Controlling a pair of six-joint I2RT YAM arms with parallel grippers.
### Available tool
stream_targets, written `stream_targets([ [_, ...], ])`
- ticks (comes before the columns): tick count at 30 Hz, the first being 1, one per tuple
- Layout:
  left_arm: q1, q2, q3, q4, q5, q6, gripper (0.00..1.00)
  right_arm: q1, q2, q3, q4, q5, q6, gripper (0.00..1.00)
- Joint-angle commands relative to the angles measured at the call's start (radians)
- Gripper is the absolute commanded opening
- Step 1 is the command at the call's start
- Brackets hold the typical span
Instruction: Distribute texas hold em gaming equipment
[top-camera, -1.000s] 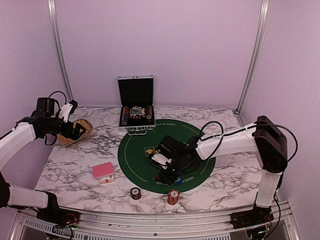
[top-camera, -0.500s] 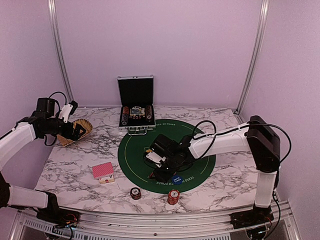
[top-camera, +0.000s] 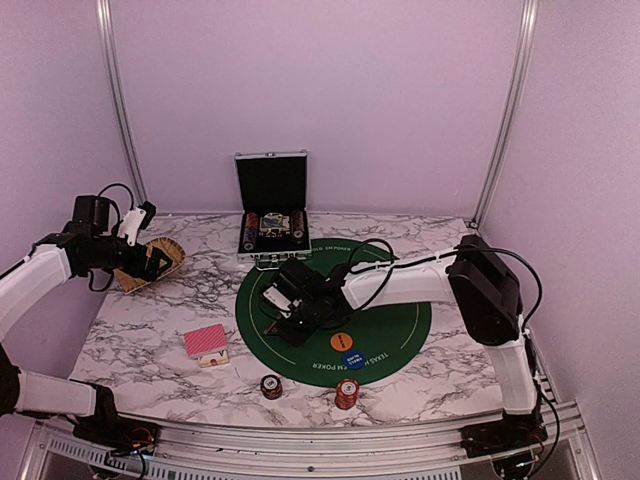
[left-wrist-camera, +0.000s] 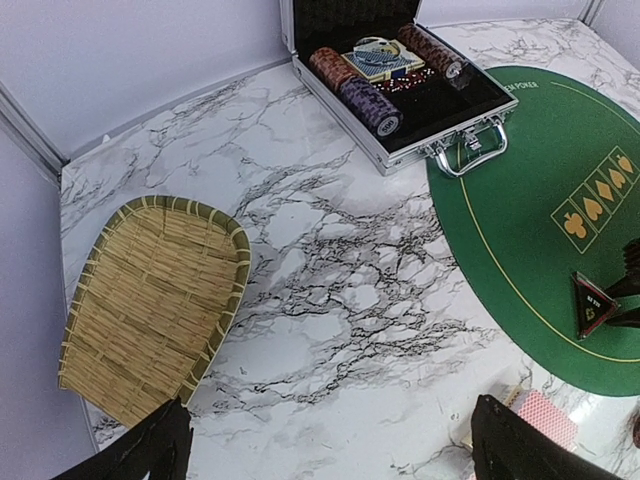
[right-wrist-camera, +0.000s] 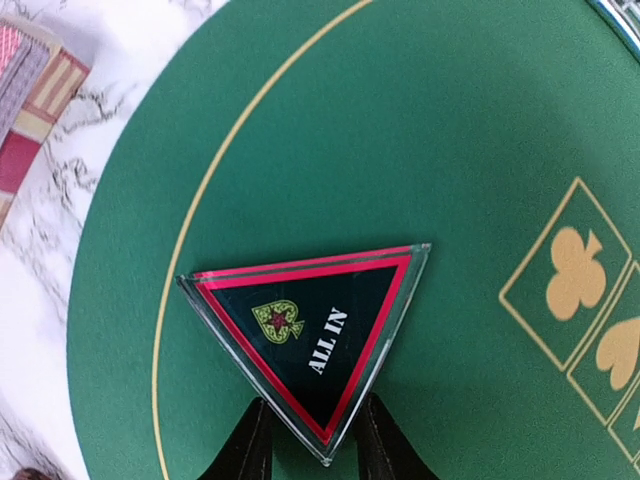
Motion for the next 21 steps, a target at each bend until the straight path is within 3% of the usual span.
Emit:
stream_targets([
  [1,0.004,-0.017,0.026,-0.034,0.02,0.002,0.99,0.003,0.082,0.104,0.045,0.035,0.016,0.28],
  [10,0.004,-0.016,0.029,-0.053,0.036,0.01,0.99,-0.003,0.206,0.302,0.027,0.013,0.018,0.28],
  [15,0.005,-0.019,0.025,-0.064,0.043,0.016,0.99,-0.009,0.213,0.33,0.014,0.025,0.029,0.29],
  [18,0.006,-0.019,0.026,-0.069,0.044,0.02,0.99,-0.029,0.158,0.285,0.024,0.026,0.045,0.37],
  [21,0.005,-0.016,0.028,-0.073,0.046,0.021,0.99,-0.042,0.049,0.21,0.055,0.027,0.049,0.53],
])
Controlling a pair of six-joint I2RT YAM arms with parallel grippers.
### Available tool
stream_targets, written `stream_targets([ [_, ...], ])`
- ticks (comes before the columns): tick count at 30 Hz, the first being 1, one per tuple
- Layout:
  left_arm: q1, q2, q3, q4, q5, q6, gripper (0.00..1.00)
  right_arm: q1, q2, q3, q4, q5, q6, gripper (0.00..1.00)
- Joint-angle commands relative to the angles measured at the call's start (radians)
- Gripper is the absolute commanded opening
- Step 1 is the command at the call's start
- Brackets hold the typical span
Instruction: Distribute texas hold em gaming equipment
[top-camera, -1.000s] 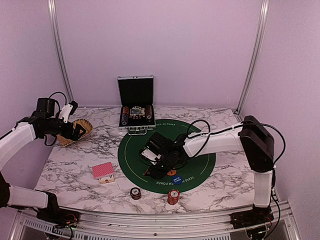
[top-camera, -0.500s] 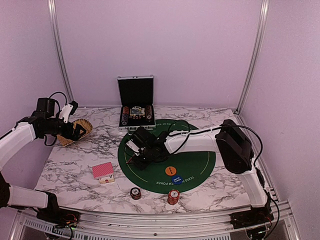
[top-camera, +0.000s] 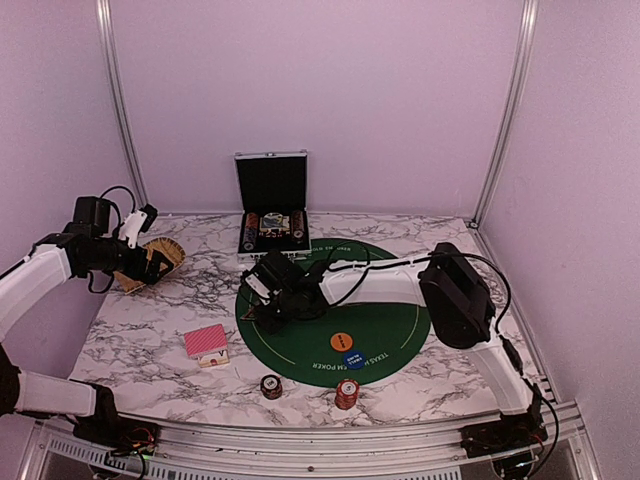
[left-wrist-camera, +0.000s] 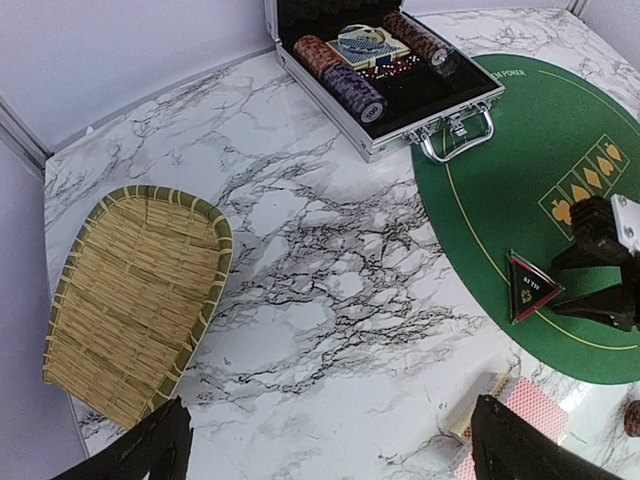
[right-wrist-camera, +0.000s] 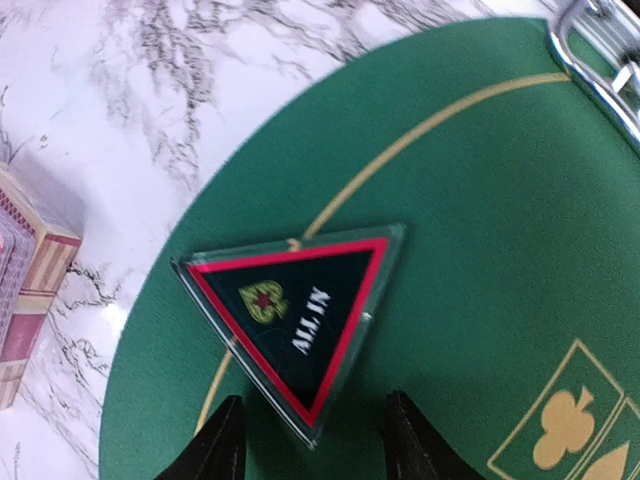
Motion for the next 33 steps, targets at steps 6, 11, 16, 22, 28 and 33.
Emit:
stream_targets([
  [6,0.005,-0.014,0.035,-0.052,0.02,0.016,0.99,-0.04,-0.334,-0.242,0.009,0.038,0.033,0.73],
  [11,0.005,-0.016,0.037,-0.06,0.023,0.019,0.99,-0.061,-0.474,-0.469,0.008,0.057,0.072,0.8],
  [16,0.006,-0.013,0.038,-0.065,0.023,0.026,0.99,-0.082,-0.555,-0.62,-0.01,0.085,0.104,0.9],
  [22,0.005,-0.011,0.04,-0.068,0.032,0.027,0.99,-0.087,-0.592,-0.71,-0.011,0.093,0.12,0.98],
  [28,0.004,-0.012,0.044,-0.07,0.031,0.027,0.99,-0.087,-0.572,-0.733,0.003,0.067,0.125,0.94],
  [33,0.004,-0.012,0.046,-0.07,0.025,0.027,0.99,-0.08,-0.552,-0.732,0.011,0.053,0.126,0.83],
])
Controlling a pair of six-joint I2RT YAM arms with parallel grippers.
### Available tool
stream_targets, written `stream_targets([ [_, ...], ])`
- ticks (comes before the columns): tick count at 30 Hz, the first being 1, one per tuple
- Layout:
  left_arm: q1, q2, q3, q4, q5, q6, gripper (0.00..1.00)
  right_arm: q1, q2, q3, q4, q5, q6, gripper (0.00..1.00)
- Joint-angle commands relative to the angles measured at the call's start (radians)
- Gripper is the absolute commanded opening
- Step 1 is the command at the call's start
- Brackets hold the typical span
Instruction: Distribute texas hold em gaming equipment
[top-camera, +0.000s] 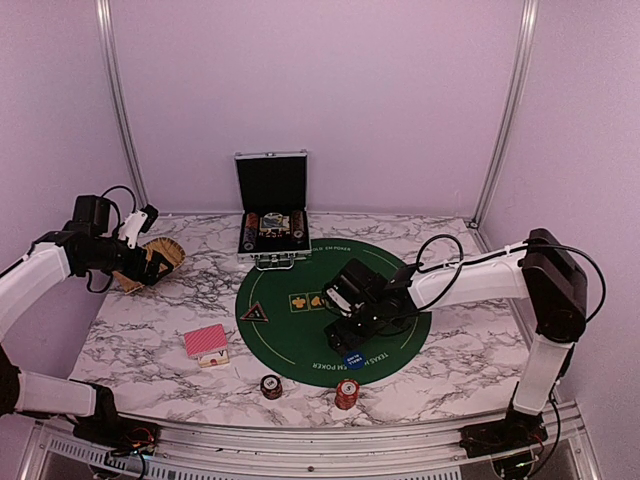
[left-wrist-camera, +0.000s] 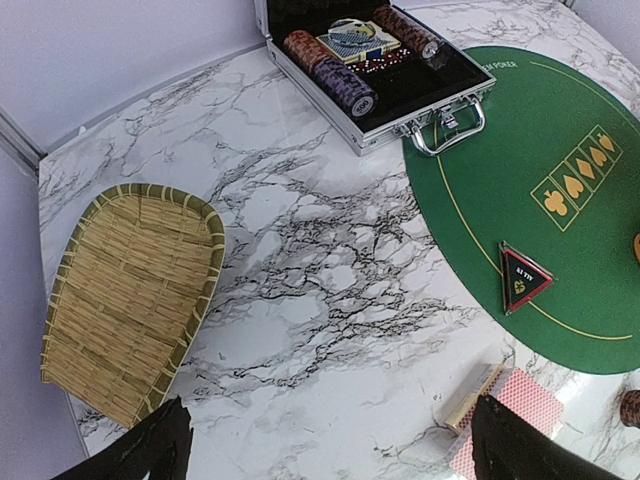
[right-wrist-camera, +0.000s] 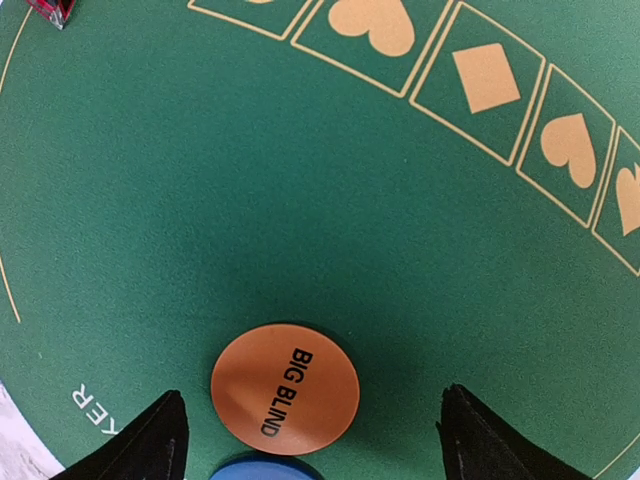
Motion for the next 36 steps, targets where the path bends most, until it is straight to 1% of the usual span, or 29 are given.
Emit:
stream_targets([
  [1,0.005,-0.012,0.028,-0.028,0.014,0.01,0.99,0.006,0.003,0.007,0.016,-0.014,0.01,0.82],
  [8,0.005,-0.013,0.03,-0.029,0.017,0.014,0.99,0.028,0.018,0.0,0.013,-0.012,0.015,0.77],
  [13,0.006,-0.013,0.03,-0.029,0.017,0.013,0.99,0.039,0.037,0.005,0.016,-0.013,0.019,0.75],
  [19,0.005,-0.02,0.028,-0.031,0.013,0.017,0.99,0.035,0.054,0.003,0.019,0.003,0.019,0.67],
  [21,0.004,-0.021,0.028,-0.031,0.012,0.018,0.99,0.031,0.057,0.0,0.024,0.001,0.019,0.64],
  [26,0.005,-0.02,0.03,-0.031,0.011,0.019,0.99,0.023,0.056,-0.003,0.032,-0.003,0.019,0.47],
  [27,0.005,-0.02,0.03,-0.031,0.01,0.02,0.99,0.02,0.056,-0.003,0.032,-0.003,0.019,0.45],
  [36,0.005,-0.022,0.031,-0.032,0.006,0.021,0.99,-0.046,0.071,0.033,0.035,0.04,-0.016,0.43],
])
